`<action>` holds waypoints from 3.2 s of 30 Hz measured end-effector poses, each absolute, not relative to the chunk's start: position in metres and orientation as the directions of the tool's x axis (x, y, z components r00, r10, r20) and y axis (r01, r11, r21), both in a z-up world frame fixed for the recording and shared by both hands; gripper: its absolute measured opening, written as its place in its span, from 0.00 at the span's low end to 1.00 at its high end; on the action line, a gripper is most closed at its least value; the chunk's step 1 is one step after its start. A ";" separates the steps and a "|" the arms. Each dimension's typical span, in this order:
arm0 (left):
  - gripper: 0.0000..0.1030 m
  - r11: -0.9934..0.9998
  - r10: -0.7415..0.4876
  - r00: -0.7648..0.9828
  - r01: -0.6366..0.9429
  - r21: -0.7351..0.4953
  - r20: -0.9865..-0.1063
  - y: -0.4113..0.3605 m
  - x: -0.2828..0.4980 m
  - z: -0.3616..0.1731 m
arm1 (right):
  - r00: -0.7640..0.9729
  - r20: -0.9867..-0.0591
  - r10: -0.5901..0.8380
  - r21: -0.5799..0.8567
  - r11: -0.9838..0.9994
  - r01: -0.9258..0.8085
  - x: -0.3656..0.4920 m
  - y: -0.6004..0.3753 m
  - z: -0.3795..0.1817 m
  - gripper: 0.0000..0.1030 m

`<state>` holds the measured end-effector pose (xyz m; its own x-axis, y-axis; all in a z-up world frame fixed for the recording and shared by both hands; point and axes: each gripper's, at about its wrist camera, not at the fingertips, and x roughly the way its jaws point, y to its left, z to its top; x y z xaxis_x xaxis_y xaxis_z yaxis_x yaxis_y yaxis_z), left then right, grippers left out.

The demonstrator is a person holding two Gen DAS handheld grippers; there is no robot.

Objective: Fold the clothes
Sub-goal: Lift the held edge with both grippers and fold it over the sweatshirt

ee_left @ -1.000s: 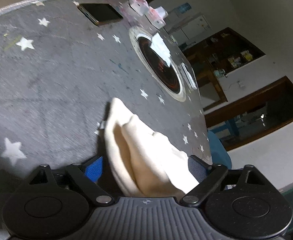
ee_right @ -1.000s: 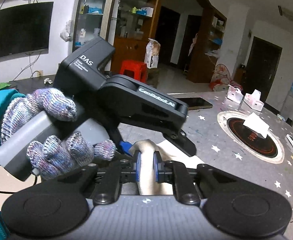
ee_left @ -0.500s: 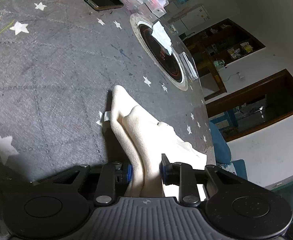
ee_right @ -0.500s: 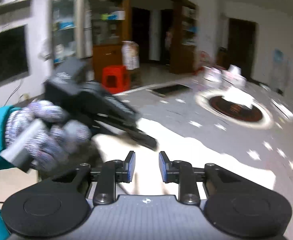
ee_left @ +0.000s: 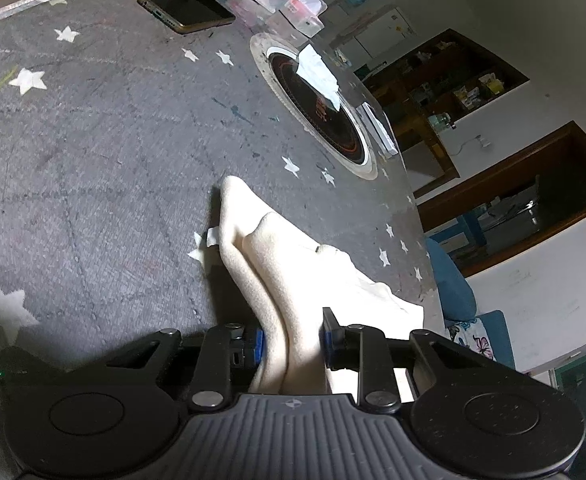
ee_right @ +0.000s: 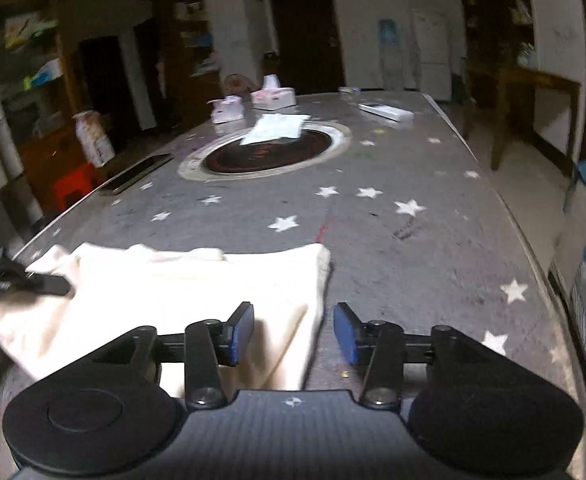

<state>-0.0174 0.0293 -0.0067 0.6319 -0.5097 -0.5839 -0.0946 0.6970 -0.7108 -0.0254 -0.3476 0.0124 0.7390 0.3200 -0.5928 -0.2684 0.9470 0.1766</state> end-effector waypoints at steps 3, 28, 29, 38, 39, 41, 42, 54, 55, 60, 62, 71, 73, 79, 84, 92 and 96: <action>0.27 0.705 -0.505 0.633 -0.090 -0.704 -0.587 0.028 -0.016 -0.006 | 0.726 -0.598 0.339 0.231 0.940 -0.249 -0.020 -0.353 0.005 0.45; 0.19 0.811 -0.498 0.644 0.109 -0.574 -0.581 -0.014 0.009 0.047 | 0.811 -0.459 0.363 0.166 0.932 -0.323 -0.050 -0.346 0.072 0.11; 0.19 0.813 -0.500 0.644 0.120 -0.570 -0.579 -0.018 0.012 0.051 | 0.818 -0.453 0.355 0.158 0.935 -0.319 -0.050 -0.349 0.076 0.11; 0.19 0.814 -0.536 0.633 0.212 -0.540 -0.559 -0.065 0.040 0.077 | 0.879 -0.394 0.268 0.073 0.963 -0.260 -0.044 -0.381 0.113 0.11; 0.19 0.814 -0.539 0.630 0.218 -0.539 -0.559 -0.071 0.044 0.079 | 0.884 -0.389 0.258 0.064 0.965 -0.253 -0.043 -0.384 0.116 0.11; 0.19 0.812 -0.545 0.626 0.228 -0.537 -0.558 -0.081 0.053 0.082 | 0.893 -0.382 0.239 0.045 0.970 -0.240 -0.040 -0.390 0.122 0.11; 0.19 0.812 -0.547 0.623 0.232 -0.536 -0.559 -0.087 0.058 0.084 | 0.896 -0.380 0.231 0.037 0.971 -0.235 -0.038 -0.392 0.124 0.11; 0.19 0.835 -0.536 0.590 0.266 -0.482 -0.603 -0.139 0.096 0.083 | 0.905 -0.402 0.140 -0.008 0.988 -0.156 -0.015 -0.423 0.121 0.11; 0.19 0.837 -0.535 0.587 0.267 -0.478 -0.608 -0.141 0.098 0.081 | 0.903 -0.409 0.135 -0.009 0.988 -0.152 -0.013 -0.425 0.119 0.11; 0.19 0.846 -0.525 0.572 0.269 -0.460 -0.631 -0.152 0.107 0.072 | 0.893 -0.435 0.119 -0.009 0.991 -0.136 -0.003 -0.432 0.107 0.11; 0.19 0.847 -0.523 0.566 0.266 -0.460 -0.637 -0.154 0.109 0.068 | 0.889 -0.443 0.117 -0.006 0.991 -0.133 0.000 -0.434 0.103 0.11; 0.19 0.856 -0.512 0.536 0.254 -0.450 -0.672 -0.162 0.117 0.051 | 0.863 -0.493 0.107 0.004 0.993 -0.121 0.012 -0.440 0.079 0.11; 0.19 0.857 -0.510 0.530 0.251 -0.450 -0.677 -0.163 0.119 0.048 | 0.859 -0.501 0.105 0.006 0.993 -0.118 0.014 -0.442 0.075 0.11; 0.20 0.862 -0.503 0.516 0.246 -0.443 -0.693 -0.166 0.124 0.040 | 0.849 -0.520 0.098 0.008 0.994 -0.109 0.020 -0.444 0.066 0.11; 0.20 0.866 -0.497 0.506 0.242 -0.437 -0.705 -0.168 0.127 0.033 | 0.833 -0.546 0.091 0.021 0.995 -0.095 0.027 -0.448 0.055 0.11; 0.26 0.878 -0.477 0.504 0.231 -0.420 -0.720 -0.166 0.130 0.026 | 0.810 -0.580 0.080 0.035 0.997 -0.074 0.035 -0.454 0.038 0.11; 0.30 0.887 -0.460 0.507 0.225 -0.403 -0.729 -0.166 0.130 0.023 | 0.803 -0.592 0.072 0.032 0.997 -0.066 0.038 -0.454 0.034 0.13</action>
<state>0.1298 -0.1657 0.0233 0.5068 -0.4600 -0.7291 0.2246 0.8870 -0.4034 0.0381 -0.4539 0.0341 0.8025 0.0719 -0.5923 -0.0660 0.9973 0.0316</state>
